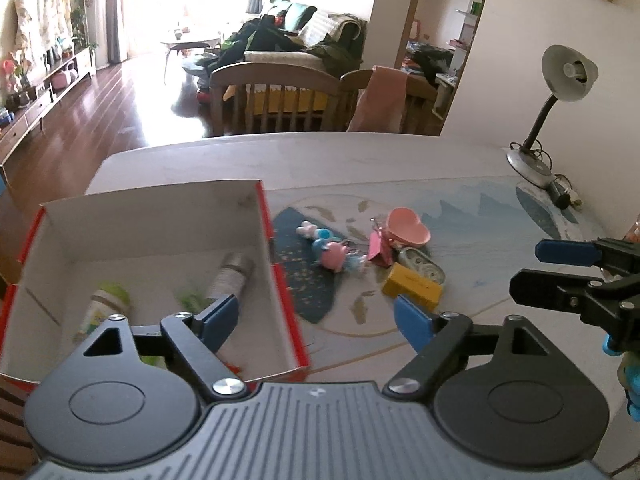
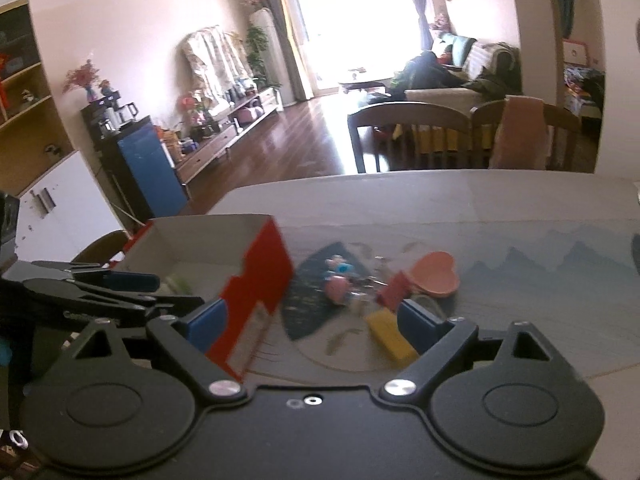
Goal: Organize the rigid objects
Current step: 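Withdraw both tools from the box back over the table items, then grasp the white tape dispenser with the right tool while the left tool approaches the yellow box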
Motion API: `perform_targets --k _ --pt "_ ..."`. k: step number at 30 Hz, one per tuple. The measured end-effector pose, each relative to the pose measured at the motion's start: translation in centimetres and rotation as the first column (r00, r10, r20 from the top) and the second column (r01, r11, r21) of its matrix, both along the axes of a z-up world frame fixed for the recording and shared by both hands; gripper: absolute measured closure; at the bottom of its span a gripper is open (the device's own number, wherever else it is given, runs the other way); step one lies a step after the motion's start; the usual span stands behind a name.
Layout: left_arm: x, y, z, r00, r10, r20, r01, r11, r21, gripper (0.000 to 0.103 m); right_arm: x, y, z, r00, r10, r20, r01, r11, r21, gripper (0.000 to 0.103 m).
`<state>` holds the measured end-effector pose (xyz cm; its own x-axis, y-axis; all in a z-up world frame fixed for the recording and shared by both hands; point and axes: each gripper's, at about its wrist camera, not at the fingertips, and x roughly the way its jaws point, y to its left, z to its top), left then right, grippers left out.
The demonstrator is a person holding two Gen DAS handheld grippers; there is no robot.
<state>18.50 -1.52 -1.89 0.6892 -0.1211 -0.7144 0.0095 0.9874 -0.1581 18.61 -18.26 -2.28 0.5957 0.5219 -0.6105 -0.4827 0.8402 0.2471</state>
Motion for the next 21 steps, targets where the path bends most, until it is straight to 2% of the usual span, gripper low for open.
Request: perform_targets --k 2,4,13,21 --pt "0.5 -1.0 -0.4 1.0 -0.004 0.013 0.004 1.0 -0.004 0.01 0.6 -1.2 -0.3 1.0 -0.012 -0.005 0.012 1.0 -0.01 0.011" --pt "0.9 -2.1 -0.8 1.0 -0.004 0.025 0.004 1.0 0.005 0.0 1.4 -2.2 -0.7 1.0 -0.029 -0.011 0.029 0.999 -0.024 0.011" --pt "4.3 -7.4 -3.5 0.999 -0.034 0.003 0.034 0.999 -0.005 0.0 6.6 -5.8 -3.0 0.996 -0.078 -0.047 0.075 0.994 -0.074 0.012" --pt "7.4 -10.7 -6.8 0.995 -0.095 -0.027 0.094 0.995 -0.038 0.0 11.2 -5.9 -6.3 0.992 -0.047 -0.115 0.032 0.991 -0.13 0.012"
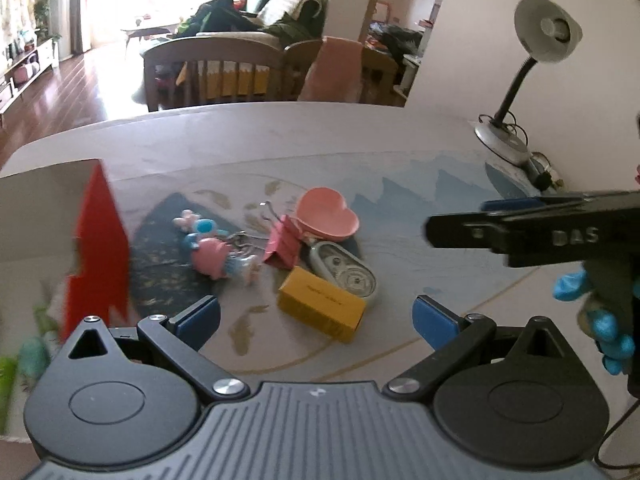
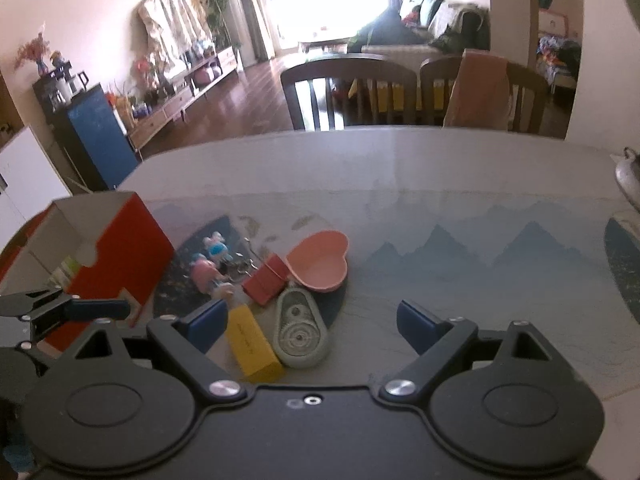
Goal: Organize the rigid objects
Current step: 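Grasp the white tape dispenser with the right tool while the left tool approaches the yellow box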
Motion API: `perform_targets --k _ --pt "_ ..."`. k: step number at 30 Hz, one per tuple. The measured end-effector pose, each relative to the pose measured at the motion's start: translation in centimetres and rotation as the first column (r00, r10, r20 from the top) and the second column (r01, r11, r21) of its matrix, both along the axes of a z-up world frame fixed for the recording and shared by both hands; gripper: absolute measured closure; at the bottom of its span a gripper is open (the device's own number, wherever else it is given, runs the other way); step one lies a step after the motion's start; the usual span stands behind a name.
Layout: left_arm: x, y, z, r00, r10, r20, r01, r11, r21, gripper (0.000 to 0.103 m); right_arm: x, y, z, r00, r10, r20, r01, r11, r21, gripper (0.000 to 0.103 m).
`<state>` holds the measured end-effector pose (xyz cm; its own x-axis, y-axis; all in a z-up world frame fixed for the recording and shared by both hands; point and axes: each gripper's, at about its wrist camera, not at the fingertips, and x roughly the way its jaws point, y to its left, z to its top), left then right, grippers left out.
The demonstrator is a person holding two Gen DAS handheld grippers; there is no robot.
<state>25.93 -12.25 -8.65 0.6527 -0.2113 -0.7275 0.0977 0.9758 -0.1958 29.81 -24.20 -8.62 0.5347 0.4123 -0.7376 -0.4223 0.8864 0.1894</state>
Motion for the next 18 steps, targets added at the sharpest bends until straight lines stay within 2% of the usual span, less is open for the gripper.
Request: perform_targets --k 4,9,13,18 --pt "1.5 -1.1 -1.8 1.0 -0.006 -0.007 0.007 0.999 0.041 0.0 1.9 0.5 -2.0 0.996 -0.018 -0.086 0.019 1.0 0.01 0.015" --pt "2.8 -1.4 -3.8 0.999 -0.004 -0.041 0.006 0.999 0.033 0.0 3.6 2.2 -4.3 0.987 -0.033 -0.158 0.031 0.999 -0.014 0.017" --pt "3.4 -1.7 -4.7 0.999 -0.027 -0.028 0.028 0.998 0.056 0.0 4.6 3.6 -5.7 0.979 -0.045 -0.198 0.039 0.999 -0.034 0.021" --pt "3.9 -2.4 -5.8 0.997 -0.082 -0.009 0.082 0.992 0.097 0.0 4.9 5.1 -6.7 0.977 -0.046 -0.208 0.029 0.996 -0.084 0.027"
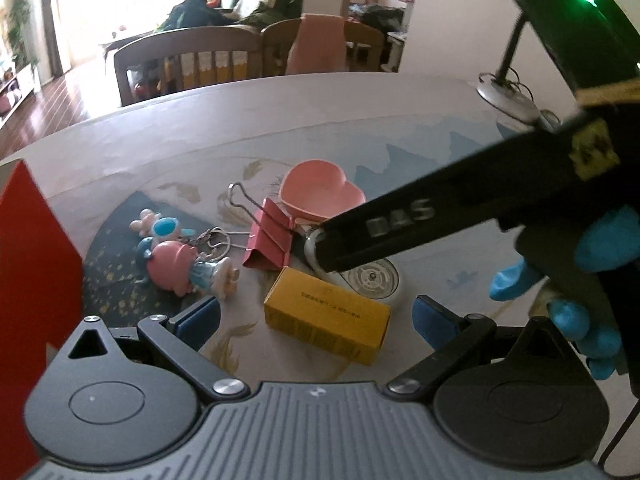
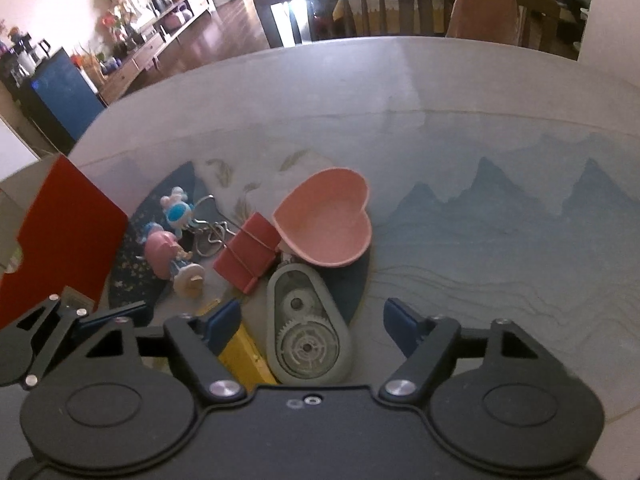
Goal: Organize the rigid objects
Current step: 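Grasp the white tape dispenser with the right tool while the left tool approaches the yellow box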
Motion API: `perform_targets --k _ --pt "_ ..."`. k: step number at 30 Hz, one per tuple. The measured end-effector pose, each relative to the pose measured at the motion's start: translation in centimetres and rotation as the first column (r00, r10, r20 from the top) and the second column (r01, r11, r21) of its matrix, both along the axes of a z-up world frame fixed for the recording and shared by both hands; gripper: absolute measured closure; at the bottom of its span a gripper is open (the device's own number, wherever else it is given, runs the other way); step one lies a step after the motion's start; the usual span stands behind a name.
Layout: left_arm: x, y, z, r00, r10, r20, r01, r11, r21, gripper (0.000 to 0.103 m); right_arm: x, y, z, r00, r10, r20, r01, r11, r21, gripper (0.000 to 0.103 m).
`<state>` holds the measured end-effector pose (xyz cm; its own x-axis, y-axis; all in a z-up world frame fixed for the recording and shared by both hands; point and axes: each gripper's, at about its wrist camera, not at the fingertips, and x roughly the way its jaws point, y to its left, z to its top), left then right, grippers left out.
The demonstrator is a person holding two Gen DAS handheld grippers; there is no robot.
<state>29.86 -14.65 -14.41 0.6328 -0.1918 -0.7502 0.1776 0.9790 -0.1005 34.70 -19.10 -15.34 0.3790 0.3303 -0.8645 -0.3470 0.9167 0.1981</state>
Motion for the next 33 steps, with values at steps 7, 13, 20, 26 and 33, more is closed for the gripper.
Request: perform_targets --k 7,13,20,26,33 --pt "0.9 -0.2 -1.6 1.0 -0.008 -0.014 0.008 1.0 0.002 0.0 0.2 1.1 -0.8 1.0 0.01 -0.011 -0.011 0.999 -0.031 0.034" --pt "1.3 -0.4 -2.0 1.0 -0.01 -0.01 0.01 1.0 -0.008 0.001 -0.2 1.5 -1.0 1.0 0.028 0.009 -0.027 0.997 -0.072 0.041" --pt "1.4 -0.5 -2.5 1.0 -0.015 -0.01 0.015 1.0 0.004 0.005 -1.1 1.3 -0.9 0.999 0.039 0.028 -0.036 0.995 -0.089 0.053" --pt "1.3 -0.4 -2.6 0.999 -0.024 -0.029 0.023 1.0 -0.02 0.025 -0.5 1.3 -0.9 0.999 0.034 0.021 -0.032 0.996 -0.08 0.055" --pt "0.5 -0.1 -2.3 0.998 -0.015 -0.053 0.013 0.999 -0.032 0.026 -1.1 0.6 -0.7 1.0 0.02 0.002 -0.02 0.998 -0.057 0.055"
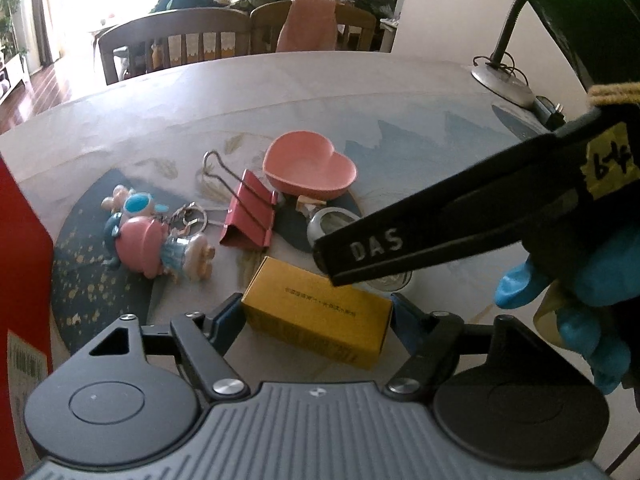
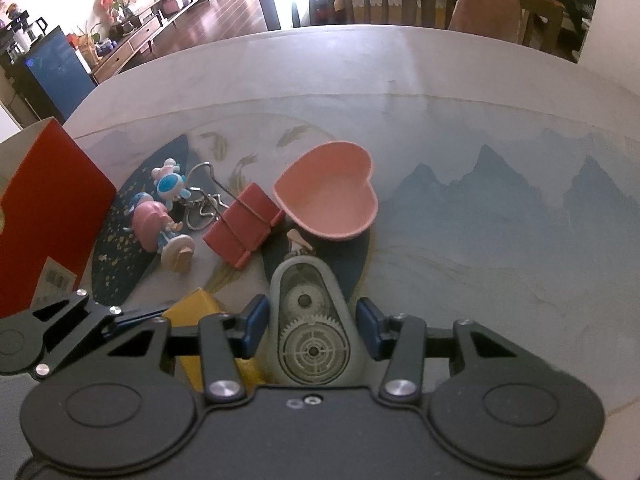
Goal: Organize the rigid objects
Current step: 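Grasp the white tape dispenser with the right tool while the left tool approaches the yellow box, then close the left tool on the yellow box and lift it, then carry the yellow box and tape dispenser into the box and open both tools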
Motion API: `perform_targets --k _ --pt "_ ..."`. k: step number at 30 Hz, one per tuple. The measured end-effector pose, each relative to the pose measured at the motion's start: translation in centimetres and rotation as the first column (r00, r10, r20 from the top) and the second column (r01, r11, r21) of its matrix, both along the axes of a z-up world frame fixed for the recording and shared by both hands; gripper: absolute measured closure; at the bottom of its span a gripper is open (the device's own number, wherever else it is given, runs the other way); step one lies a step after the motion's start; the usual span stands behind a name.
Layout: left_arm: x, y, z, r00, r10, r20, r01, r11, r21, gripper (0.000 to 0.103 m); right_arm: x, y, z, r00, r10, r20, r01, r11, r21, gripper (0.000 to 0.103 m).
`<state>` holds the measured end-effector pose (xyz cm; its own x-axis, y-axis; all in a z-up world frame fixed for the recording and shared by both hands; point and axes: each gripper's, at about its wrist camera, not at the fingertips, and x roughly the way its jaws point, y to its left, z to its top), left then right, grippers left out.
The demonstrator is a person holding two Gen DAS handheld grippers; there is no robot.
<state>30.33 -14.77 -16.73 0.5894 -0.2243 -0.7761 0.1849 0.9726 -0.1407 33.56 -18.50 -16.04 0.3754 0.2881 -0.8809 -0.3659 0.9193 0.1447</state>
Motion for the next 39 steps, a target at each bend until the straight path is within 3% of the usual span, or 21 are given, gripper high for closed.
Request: perform_targets --k 12,23,39 --pt "-3.3 1.4 1.5 0.997 0.063 -0.042 -0.065 0.997 -0.043 0.026 -3.8 -2.1 1.7 1.0 -0.006 -0.002 0.006 0.998 0.055 0.056" --pt "-5.8 2.0 4.8 0.996 0.088 -0.018 -0.089 0.994 -0.066 0.026 -7.6 -3.1 5.5 0.999 -0.018 0.035 0.014 0.992 0.125 0.056" --pt "-9.2 7.9 10.1 0.986 0.164 0.04 -0.159 0.981 -0.109 0.026 -10.6 1.9 10.7 0.992 0.003 0.125 -0.028 0.981 0.194 0.056"
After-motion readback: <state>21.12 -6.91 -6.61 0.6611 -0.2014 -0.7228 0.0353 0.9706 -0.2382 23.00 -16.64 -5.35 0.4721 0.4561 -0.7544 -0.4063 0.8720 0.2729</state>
